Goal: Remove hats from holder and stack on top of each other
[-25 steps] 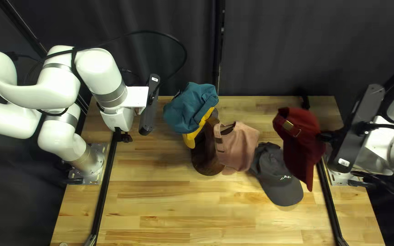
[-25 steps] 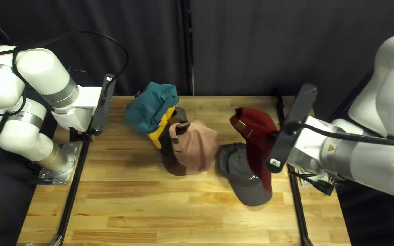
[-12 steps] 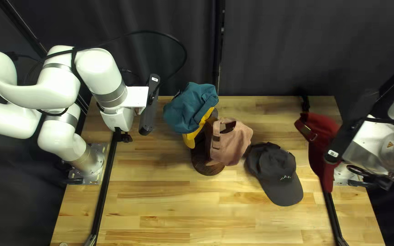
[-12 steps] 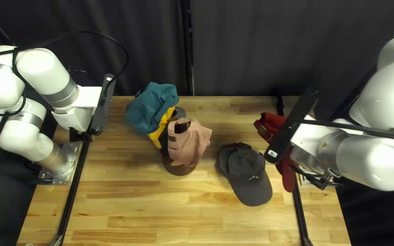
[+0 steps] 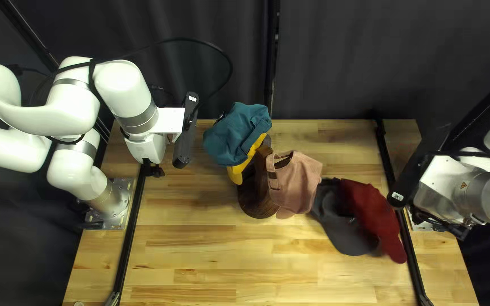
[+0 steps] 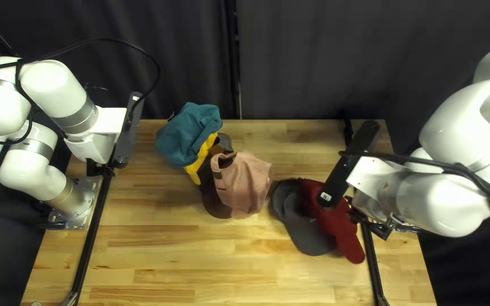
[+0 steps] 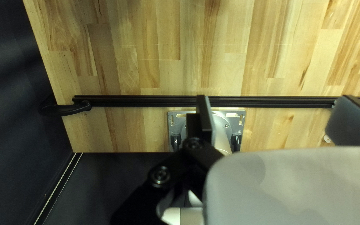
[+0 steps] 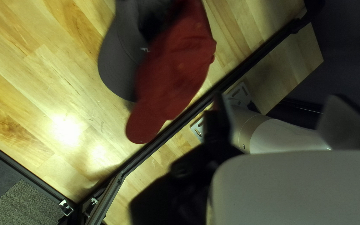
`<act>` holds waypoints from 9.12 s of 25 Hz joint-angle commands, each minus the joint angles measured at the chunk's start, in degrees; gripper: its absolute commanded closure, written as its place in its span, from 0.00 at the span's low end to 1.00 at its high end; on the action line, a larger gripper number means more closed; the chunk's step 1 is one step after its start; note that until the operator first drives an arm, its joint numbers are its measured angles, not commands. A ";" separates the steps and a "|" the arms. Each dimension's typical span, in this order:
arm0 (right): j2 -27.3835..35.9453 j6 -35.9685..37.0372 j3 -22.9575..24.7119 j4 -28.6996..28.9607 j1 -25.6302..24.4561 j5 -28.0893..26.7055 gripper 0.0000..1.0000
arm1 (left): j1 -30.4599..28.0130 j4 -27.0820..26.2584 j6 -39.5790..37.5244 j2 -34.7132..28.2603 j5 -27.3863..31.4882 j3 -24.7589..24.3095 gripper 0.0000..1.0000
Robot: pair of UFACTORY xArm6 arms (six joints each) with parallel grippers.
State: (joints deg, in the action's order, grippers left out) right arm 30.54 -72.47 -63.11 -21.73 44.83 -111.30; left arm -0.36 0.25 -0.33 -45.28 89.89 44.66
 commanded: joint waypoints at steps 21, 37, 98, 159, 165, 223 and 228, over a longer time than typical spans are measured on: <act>-10.58 14.33 -14.00 -15.55 -6.36 12.12 0.00 | 0.00 0.00 0.00 0.00 0.00 0.00 0.00; -17.54 14.00 -10.72 -14.24 -10.40 26.03 0.00 | 0.00 0.00 0.00 0.00 0.00 0.00 0.00; -8.21 13.94 -1.15 -26.81 -9.10 27.68 1.00 | 0.00 0.00 0.00 0.00 0.00 0.00 0.00; 1.48 31.33 18.95 14.57 -16.61 29.27 0.00 | 0.00 0.00 0.00 0.00 0.00 0.00 0.00; 2.97 29.00 11.81 11.97 -15.32 20.90 0.00 | 0.00 0.00 0.00 0.00 0.00 0.00 0.00; 0.24 16.29 -14.14 -30.44 18.97 -17.29 0.00 | 0.00 0.00 0.00 0.00 0.00 0.00 0.00; -0.48 15.30 -14.78 -28.33 17.41 -16.42 0.00 | 0.00 0.00 0.00 0.00 0.00 0.00 0.00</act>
State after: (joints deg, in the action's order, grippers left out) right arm 30.40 -57.01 -77.56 -50.82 62.98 -128.22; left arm -0.35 0.25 -0.33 -45.28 89.89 44.66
